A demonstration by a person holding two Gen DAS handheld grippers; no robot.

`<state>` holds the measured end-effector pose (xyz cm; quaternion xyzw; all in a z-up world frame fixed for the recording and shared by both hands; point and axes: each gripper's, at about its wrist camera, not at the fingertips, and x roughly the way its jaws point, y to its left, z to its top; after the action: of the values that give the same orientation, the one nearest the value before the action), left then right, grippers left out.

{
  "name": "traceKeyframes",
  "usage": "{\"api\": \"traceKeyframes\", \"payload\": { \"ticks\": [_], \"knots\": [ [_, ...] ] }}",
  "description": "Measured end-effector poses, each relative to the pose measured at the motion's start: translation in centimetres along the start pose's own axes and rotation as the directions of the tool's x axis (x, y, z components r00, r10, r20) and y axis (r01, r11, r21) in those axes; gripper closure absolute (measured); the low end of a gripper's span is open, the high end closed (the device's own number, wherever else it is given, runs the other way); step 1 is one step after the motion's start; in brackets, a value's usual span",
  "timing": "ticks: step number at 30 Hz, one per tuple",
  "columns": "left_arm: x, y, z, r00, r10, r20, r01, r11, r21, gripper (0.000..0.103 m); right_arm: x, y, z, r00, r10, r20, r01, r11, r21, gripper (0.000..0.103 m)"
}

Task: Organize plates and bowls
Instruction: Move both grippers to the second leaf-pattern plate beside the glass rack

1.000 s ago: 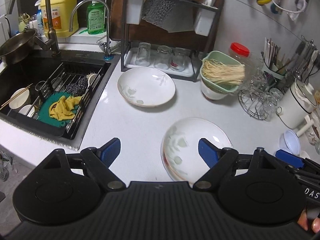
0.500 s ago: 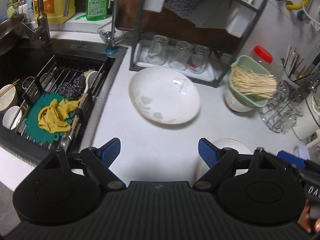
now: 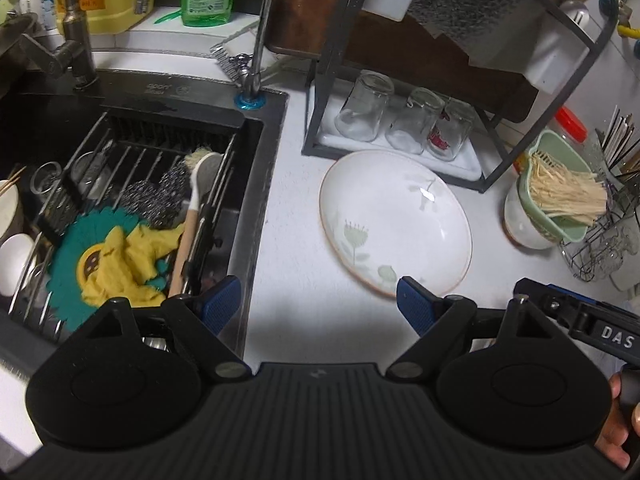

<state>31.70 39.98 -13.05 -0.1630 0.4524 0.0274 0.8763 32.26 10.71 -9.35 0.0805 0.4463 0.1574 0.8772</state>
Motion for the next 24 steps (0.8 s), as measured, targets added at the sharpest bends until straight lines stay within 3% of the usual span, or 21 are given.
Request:
{"api": "traceKeyframes", "payload": {
  "ticks": [9, 18, 24],
  "knots": [
    [4.6, -0.1, 3.8, 0.993, -0.099, -0.061, 0.102, 0.994, 0.046, 0.017, 4.6, -0.7, 1.9, 0.997, -0.055, -0.056, 0.059, 0.995, 0.075, 0.064],
    [9.9, -0.3, 7.2, 0.982, -0.124, -0.143, 0.133, 0.99, 0.053, 0.032, 8.6, -1.9, 3.7, 0.988, -0.104, -0.112, 0.117, 0.986, 0.116, 0.065],
    [12.6, -0.8, 8.4, 0.971, -0.139, -0.195, 0.16, 0.983, 0.095, 0.044, 10.3, -2.6, 4.5, 0.983, -0.123, -0.133, 0.14, 0.983, 0.122, 0.073]
  ]
}}
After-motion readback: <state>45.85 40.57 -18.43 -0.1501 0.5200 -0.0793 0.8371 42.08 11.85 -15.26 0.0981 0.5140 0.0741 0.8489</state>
